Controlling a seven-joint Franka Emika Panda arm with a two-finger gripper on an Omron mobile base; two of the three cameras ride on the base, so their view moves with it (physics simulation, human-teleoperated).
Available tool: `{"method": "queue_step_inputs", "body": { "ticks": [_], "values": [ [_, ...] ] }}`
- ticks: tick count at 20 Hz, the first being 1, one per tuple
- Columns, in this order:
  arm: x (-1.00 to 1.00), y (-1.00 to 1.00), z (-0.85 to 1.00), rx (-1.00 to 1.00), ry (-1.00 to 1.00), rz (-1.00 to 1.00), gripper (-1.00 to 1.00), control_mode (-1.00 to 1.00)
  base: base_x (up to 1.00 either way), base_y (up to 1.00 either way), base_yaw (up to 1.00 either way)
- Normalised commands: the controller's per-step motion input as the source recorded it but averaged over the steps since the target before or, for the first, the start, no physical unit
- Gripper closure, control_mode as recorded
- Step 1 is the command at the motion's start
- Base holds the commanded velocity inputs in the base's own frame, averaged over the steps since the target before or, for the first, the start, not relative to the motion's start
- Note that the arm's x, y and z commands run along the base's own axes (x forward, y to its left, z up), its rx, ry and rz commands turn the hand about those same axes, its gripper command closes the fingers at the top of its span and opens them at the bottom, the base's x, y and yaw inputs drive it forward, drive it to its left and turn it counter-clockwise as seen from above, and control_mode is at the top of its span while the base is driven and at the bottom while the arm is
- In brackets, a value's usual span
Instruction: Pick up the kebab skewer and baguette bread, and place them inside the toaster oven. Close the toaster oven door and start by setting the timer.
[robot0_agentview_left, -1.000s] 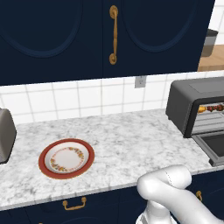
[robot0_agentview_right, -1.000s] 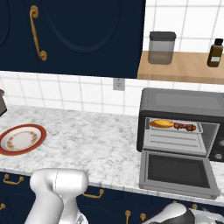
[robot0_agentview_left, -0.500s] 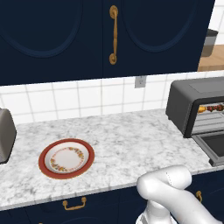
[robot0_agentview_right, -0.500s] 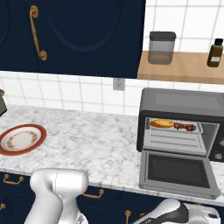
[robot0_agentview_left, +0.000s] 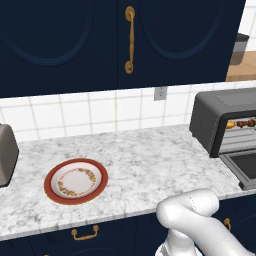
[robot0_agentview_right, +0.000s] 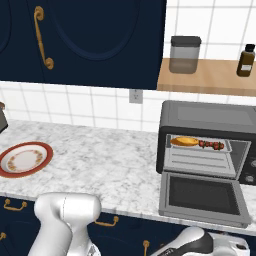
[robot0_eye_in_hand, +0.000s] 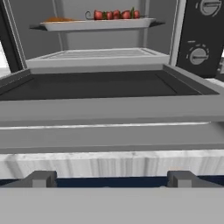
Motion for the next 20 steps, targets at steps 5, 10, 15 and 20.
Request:
{"method": "queue_step_inputs", "body": {
  "ticks": [5, 10, 15, 20],
  "values": [
    [0.18, 0.0, -0.02, 0.0, 0.0, -0.01, -1.0, -1.0, 0.0, 0.0, 0.0],
    [0.29, 0.02, 0.0, 0.0, 0.0, 0.0, -1.0, -1.0, 0.0, 0.0, 0.0],
    [0.18, 0.0, 0.0, 0.0, 0.0, 0.0, -1.0, -1.0, 0.0, 0.0, 0.0],
    [0.16, 0.01, 0.0, 0.0, 0.0, 0.0, -1.0, -1.0, 0.0, 0.0, 0.0]
  ]
}}
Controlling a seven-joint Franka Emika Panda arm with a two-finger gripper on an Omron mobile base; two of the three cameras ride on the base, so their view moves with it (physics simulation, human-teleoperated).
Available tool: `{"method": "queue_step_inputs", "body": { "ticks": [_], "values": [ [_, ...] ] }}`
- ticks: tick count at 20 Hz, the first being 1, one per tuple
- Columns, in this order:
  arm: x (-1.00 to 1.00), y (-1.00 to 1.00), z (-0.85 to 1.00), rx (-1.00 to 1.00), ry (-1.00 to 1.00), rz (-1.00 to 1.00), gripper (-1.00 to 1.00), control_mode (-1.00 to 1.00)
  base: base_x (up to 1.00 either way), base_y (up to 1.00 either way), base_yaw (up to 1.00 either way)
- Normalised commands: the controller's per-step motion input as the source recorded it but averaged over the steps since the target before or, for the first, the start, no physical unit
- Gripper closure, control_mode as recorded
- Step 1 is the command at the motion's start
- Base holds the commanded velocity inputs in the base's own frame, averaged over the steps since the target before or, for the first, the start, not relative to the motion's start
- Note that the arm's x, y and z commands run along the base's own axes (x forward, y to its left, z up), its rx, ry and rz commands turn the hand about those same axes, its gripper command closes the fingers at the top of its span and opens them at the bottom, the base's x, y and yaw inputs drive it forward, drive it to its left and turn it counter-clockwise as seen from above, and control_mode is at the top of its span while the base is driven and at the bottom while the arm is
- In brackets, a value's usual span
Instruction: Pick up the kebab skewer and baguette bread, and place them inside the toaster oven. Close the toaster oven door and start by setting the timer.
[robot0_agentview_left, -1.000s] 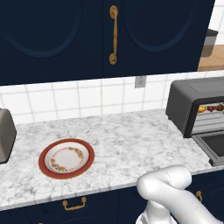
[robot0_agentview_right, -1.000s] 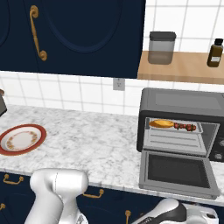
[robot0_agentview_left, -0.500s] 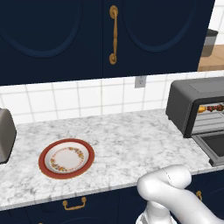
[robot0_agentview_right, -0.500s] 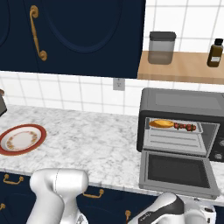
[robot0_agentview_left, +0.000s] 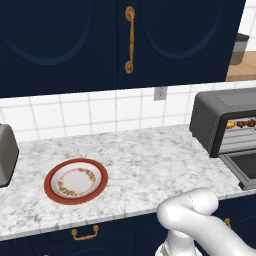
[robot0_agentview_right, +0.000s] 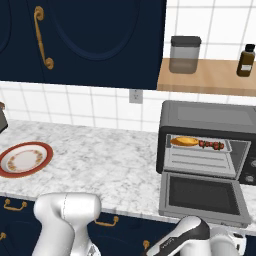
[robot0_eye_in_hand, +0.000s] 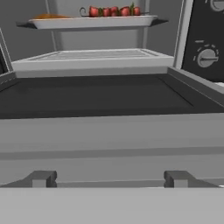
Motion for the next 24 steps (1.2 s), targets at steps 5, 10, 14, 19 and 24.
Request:
{"method": "queue_step_inputs", "body": {
  "ticks": [5, 10, 14, 19, 24],
  "values": [
    [0.07, 0.01, 0.0, 0.0, 0.03, 0.0, -1.0, -1.0, 0.0, 0.0, 0.0],
    [0.0, 0.02, -0.06, 0.0, 0.09, 0.0, -1.0, -1.0, 0.0, 0.0, 0.0],
    [0.0, 0.01, -0.03, 0.0, 0.05, 0.0, -1.0, -1.0, 0.0, 0.0, 0.0],
    [0.1, 0.03, -0.02, 0.0, 0.01, 0.0, -1.0, -1.0, 0.0, 0.0, 0.0],
    [0.0, 0.01, -0.2, 0.0, 0.01, 0.0, -1.0, -1.0, 0.0, 0.0, 0.0]
  ]
}}
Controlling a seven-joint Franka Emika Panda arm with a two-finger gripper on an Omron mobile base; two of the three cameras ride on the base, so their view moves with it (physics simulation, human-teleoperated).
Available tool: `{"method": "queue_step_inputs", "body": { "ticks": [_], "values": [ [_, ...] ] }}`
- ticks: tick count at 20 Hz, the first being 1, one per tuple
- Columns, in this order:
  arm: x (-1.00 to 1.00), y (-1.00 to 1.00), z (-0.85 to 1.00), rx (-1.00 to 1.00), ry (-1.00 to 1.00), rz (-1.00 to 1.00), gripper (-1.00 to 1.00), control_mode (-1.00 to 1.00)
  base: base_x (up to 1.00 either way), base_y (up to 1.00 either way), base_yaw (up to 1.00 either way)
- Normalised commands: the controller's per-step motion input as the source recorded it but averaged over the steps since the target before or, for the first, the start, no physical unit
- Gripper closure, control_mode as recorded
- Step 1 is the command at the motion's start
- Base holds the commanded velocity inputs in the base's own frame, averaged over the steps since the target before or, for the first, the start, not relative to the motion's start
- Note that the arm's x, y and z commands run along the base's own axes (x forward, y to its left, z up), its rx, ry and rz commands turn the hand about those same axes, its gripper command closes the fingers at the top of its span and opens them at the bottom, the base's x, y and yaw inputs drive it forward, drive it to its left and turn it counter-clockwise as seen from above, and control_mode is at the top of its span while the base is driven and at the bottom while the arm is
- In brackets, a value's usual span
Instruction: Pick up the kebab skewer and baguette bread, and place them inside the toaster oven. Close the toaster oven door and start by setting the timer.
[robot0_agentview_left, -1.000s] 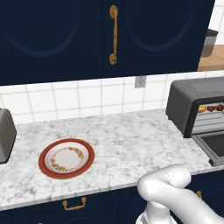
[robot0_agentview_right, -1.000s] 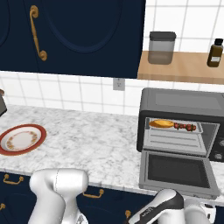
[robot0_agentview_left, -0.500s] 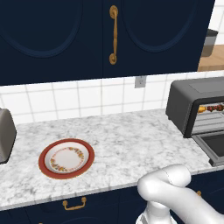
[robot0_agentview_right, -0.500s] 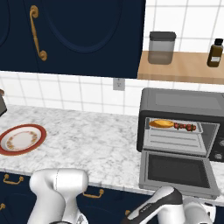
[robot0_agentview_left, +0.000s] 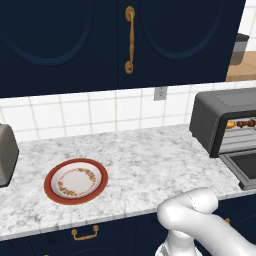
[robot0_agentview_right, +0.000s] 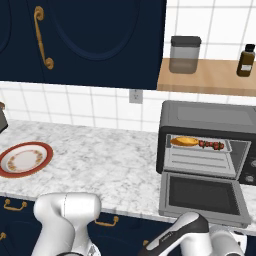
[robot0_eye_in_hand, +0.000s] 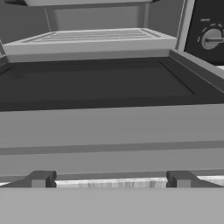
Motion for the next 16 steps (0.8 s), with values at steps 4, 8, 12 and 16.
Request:
{"method": "queue_step_inputs", "body": {
  "ticks": [4, 8, 12, 16],
  "values": [
    [0.0, 0.0, -0.22, 0.0, 0.0, 0.0, -1.0, -1.0, 0.0, 0.0, 0.0],
    [0.0, 0.0, -0.16, 0.0, 0.0, 0.0, -1.0, -1.0, 0.0, 0.0, 0.0],
    [0.0, 0.0, -0.13, 0.0, 0.0, 0.0, -1.0, -1.0, 0.0, 0.0, 0.0],
    [0.0, 0.0, -0.19, 0.0, 0.0, 0.0, -1.0, -1.0, 0.0, 0.0, 0.0]
  ]
}}
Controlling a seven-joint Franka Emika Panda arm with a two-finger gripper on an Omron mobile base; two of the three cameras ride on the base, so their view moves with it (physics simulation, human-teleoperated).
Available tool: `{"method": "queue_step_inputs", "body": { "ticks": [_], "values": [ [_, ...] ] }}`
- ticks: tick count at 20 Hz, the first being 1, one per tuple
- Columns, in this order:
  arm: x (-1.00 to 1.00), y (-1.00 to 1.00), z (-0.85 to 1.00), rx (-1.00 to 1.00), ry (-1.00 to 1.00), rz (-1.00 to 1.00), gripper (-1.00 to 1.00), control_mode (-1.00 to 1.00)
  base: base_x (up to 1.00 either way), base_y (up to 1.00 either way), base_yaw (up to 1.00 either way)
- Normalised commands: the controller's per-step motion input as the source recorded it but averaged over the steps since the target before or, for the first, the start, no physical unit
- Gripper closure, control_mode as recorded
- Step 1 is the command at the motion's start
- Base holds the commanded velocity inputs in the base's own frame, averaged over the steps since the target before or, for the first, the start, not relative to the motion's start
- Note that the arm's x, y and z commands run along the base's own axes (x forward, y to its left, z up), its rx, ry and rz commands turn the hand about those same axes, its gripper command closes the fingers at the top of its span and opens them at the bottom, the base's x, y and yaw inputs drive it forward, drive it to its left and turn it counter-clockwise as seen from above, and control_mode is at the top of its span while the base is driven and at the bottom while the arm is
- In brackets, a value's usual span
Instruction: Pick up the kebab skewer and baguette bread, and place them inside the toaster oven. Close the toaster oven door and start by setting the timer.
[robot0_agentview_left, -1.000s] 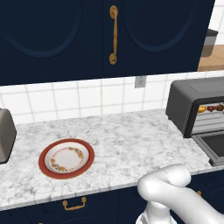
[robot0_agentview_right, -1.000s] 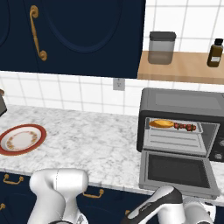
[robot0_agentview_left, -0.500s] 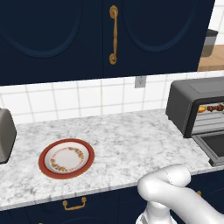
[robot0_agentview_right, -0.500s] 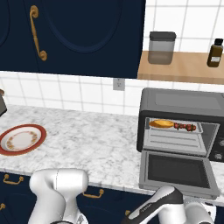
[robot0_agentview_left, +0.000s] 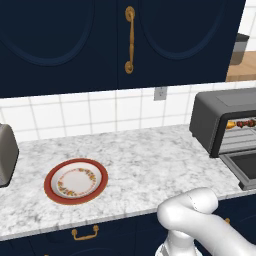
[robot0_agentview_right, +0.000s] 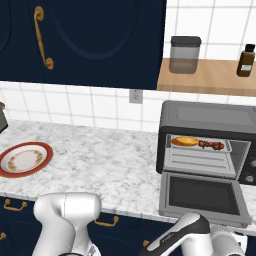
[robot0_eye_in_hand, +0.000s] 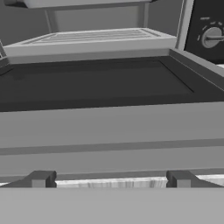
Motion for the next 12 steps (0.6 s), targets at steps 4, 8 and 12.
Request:
{"method": "queue_step_inputs", "body": {
  "ticks": [4, 8, 12],
  "values": [
    [0.2, 0.03, -0.01, 0.0, 0.0, 0.0, -1.0, -1.0, 0.0, 0.0, 0.0],
    [0.4, 0.12, 0.0, 0.0, 0.0, 0.0, -1.0, -1.0, 0.0, 0.0, 0.0],
    [0.42, 0.09, 0.07, 0.0, 0.0, 0.0, -1.0, -1.0, 0.0, 0.0, 0.0]
  ]
}}
